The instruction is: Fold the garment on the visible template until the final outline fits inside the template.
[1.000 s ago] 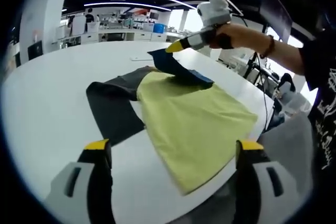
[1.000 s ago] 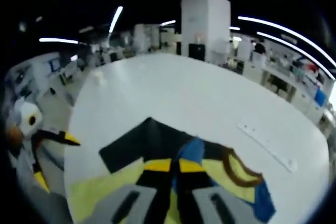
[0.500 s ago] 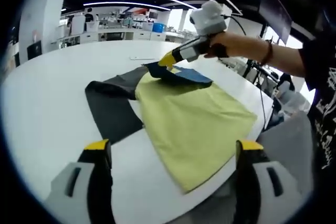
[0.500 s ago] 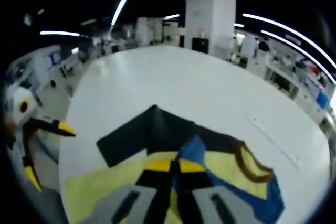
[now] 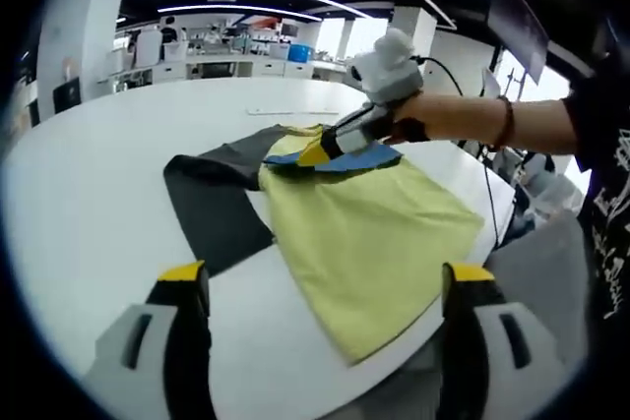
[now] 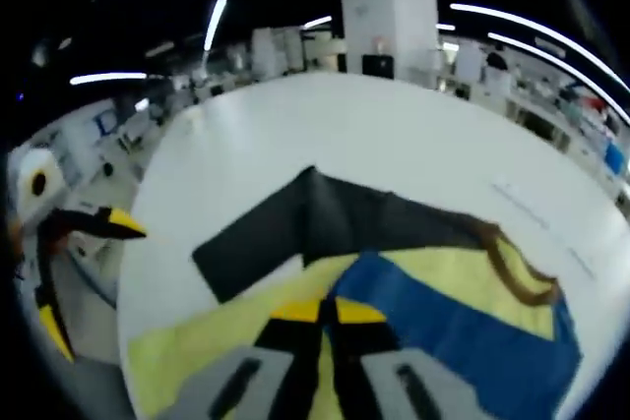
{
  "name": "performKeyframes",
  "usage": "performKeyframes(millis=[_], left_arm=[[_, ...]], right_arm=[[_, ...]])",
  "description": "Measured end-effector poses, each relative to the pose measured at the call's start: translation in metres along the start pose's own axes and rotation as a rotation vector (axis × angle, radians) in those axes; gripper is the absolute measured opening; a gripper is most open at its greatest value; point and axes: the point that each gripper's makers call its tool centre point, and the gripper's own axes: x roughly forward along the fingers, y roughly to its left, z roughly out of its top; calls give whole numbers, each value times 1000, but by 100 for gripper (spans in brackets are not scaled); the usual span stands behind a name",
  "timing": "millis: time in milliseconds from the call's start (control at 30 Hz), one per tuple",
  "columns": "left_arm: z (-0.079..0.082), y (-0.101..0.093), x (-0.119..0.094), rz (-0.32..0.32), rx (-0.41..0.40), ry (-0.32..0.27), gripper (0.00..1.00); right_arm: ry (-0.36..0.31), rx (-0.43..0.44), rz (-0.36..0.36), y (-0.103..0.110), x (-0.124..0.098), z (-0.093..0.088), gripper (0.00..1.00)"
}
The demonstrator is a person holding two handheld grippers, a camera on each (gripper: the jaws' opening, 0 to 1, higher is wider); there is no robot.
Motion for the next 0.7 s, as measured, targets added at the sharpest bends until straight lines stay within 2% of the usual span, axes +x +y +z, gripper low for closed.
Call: performKeyframes(millis=[33, 200, 300, 433, 633, 700], left_arm=[[0, 0, 0, 0, 2, 2, 96], [0, -2, -3, 3, 1, 1, 96], [0, -1, -5, 7, 2, -2, 96], [-1, -2, -5, 9, 3, -2, 96], [0, -2, -5, 1, 6, -3, 97], [1, -1, -4, 5, 10, -4, 99]], right_arm=[[2, 25, 39, 9, 3, -3, 0], [35, 20, 44, 18, 7, -14, 0], [33, 27, 54, 19, 7, -15, 0], [17, 32, 66, 23, 1, -13, 9], [-7, 37, 68, 23, -7, -7, 28], [-15, 43, 56, 18, -9, -6, 38]])
